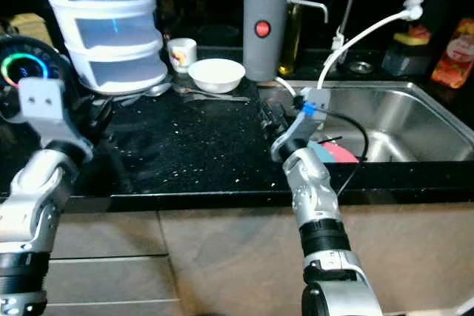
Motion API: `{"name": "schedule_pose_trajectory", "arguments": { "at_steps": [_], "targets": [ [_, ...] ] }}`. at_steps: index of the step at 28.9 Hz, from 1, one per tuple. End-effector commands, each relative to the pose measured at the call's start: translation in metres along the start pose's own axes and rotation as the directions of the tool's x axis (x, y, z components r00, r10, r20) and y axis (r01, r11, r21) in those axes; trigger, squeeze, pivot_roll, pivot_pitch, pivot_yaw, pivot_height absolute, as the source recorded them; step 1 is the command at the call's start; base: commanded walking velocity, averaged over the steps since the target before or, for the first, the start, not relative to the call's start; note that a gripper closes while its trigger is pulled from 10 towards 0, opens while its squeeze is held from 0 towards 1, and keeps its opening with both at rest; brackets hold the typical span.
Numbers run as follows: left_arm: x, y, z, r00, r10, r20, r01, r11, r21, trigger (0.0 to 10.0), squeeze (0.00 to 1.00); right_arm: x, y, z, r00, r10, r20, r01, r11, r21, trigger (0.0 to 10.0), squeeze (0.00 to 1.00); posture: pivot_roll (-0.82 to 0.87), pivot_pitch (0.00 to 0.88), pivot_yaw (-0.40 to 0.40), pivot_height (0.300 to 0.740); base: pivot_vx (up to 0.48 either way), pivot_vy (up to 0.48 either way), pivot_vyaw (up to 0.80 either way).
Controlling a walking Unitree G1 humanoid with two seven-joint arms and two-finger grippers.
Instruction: Kitchen organization
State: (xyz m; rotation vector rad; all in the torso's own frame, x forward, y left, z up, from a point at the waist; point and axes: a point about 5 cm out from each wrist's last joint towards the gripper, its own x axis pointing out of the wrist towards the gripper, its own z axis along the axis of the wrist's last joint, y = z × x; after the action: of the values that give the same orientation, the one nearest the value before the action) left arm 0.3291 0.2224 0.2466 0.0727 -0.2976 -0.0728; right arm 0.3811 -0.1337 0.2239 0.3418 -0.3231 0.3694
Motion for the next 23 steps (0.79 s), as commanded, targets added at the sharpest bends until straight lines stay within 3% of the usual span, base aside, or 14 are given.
{"name": "schedule_pose_trajectory", "arguments": {
  "at_steps": [1, 23],
  "targets": [
    [-0.0012, 0.0019, 0.0004, 1.000, 0.001, -0.006, -0.001, 1.000, 0.009, 10.0, 0.00, 0.0012, 0.0043, -0.0021, 1.000, 0.006, -0.003, -0.006, 1.000, 0.016, 10.0, 0.00, 0.08, 0.007, -0.032, 0.740, 0.337, 0.000, 0.00],
    [-0.0012, -0.0021, -0.0002, 0.999, -0.030, -0.017, 0.030, 1.000, 0.007, 10.0, 0.00, 0.0008, 0.0050, -0.0023, 1.000, 0.002, -0.005, -0.002, 1.000, 0.020, 10.0, 0.00, 0.07, 0.004, -0.030, 0.740, 0.339, 0.000, 0.00]
  ]
}}
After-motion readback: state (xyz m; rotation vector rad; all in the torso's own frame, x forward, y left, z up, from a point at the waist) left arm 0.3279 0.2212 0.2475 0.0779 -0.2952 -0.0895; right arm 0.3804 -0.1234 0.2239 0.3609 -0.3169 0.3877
